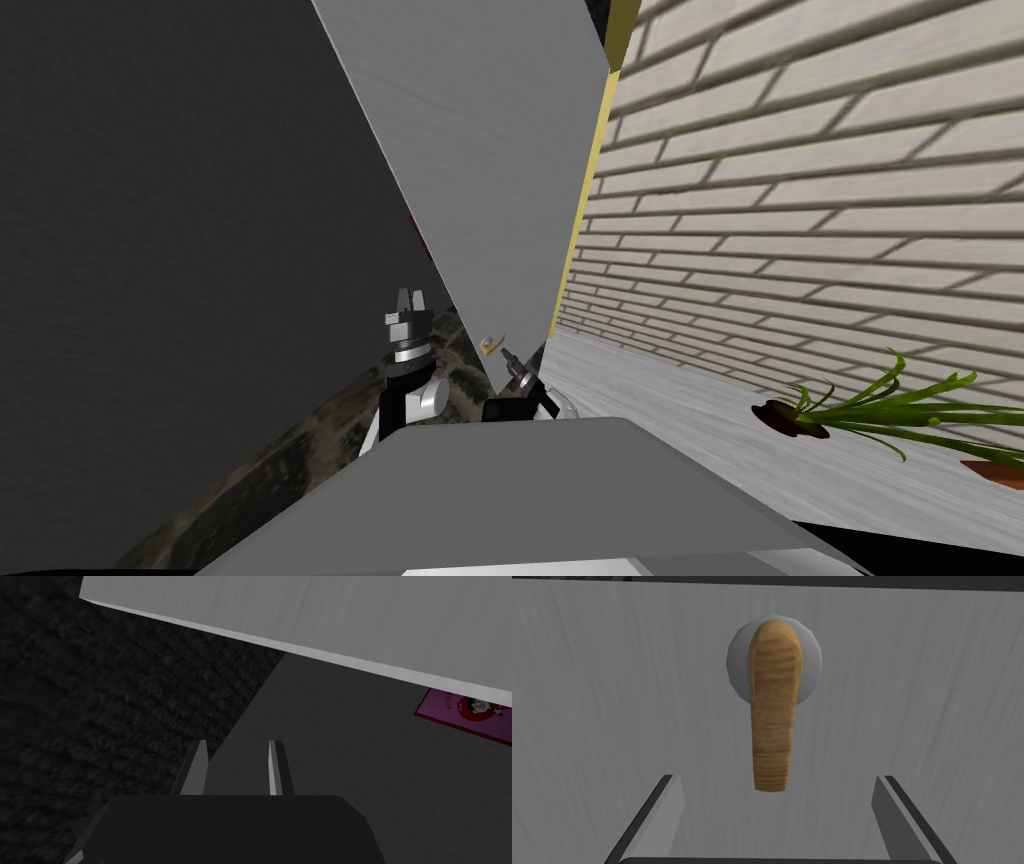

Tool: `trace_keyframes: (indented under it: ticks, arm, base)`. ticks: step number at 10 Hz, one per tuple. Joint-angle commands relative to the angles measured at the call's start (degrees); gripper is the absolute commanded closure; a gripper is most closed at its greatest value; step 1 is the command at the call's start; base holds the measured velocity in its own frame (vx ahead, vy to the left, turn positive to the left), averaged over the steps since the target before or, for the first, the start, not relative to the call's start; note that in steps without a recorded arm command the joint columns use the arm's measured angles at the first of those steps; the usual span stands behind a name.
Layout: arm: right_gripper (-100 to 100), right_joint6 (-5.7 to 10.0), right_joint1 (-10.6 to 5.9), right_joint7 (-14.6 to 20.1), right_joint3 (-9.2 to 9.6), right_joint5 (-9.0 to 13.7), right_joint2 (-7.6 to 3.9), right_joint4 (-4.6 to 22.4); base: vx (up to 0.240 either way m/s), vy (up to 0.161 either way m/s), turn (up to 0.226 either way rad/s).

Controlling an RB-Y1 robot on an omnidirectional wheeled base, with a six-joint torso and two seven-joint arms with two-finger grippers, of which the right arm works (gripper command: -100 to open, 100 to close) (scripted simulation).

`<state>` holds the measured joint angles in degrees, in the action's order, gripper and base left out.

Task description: Push the door open

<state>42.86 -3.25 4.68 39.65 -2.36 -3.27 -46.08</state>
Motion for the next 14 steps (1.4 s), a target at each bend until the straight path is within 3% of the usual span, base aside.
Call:
trace_keyframes:
  ticks: [1,3,4,5,10,14]
  arm:
    - [-100,-0.1,-0.39,-0.19,-0.4,0.03,0.5,0.41]
    - [-100,-0.23,-0.71,-0.39,-0.79,0.05,1.69,0.71]
    - [-100,-0.07,-0.63,-0.34,-0.67,0.04,1.35,0.78]
    - [100,-0.07,-0.63,-0.34,-0.67,0.04,1.35,0.78]
    - [100,-0.07,-0.63,-0.34,-0.67,0.04,1.35,0.78]
    - [100,-0.06,-0.75,-0.95,-3.23,0.9,0.09,1.33]
  base:
    - [0.2,0.173,0.031]
    - [0.175,0.154,0.028]
    - [0.071,0.058,0.003]
    - [-0.007,-0.004,-0.006]
    - [-0.015,-0.013,0.0]
    - [0.065,0.123,-0.037]
